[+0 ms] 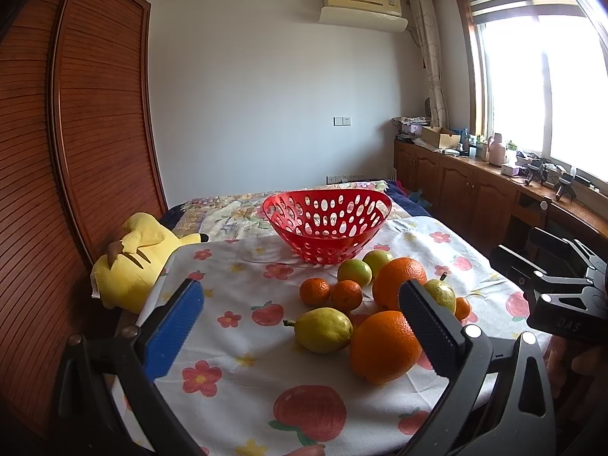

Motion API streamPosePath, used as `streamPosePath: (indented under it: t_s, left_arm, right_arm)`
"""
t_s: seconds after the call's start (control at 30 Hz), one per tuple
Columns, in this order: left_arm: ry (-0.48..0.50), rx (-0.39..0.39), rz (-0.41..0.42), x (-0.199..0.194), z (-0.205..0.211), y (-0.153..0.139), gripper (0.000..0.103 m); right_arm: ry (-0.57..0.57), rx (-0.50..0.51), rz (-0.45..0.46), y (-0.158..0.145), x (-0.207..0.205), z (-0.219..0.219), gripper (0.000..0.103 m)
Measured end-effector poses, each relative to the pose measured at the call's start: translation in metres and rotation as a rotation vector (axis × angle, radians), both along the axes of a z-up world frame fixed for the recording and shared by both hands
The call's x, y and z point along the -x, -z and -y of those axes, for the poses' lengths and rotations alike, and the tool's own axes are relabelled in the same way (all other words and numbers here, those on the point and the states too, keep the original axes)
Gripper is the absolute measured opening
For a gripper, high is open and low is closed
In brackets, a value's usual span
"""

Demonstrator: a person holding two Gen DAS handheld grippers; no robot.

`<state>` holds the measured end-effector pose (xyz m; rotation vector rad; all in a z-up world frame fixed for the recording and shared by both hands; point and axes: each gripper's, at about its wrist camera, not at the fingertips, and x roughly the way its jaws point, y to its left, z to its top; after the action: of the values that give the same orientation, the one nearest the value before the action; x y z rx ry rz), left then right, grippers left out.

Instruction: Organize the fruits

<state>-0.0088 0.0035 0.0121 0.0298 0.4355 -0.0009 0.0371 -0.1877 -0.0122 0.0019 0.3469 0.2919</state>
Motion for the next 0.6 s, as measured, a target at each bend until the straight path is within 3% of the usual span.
streamPosePath:
  t_s: [0.6]
  left_arm:
    - [-0.002,0.001,-0.004,0.0004,-0.0019,0.0007,0.103]
  right_arm:
    - [0.000,-0.003,0.001,-0.0006,0.0003,0.0005,0.103]
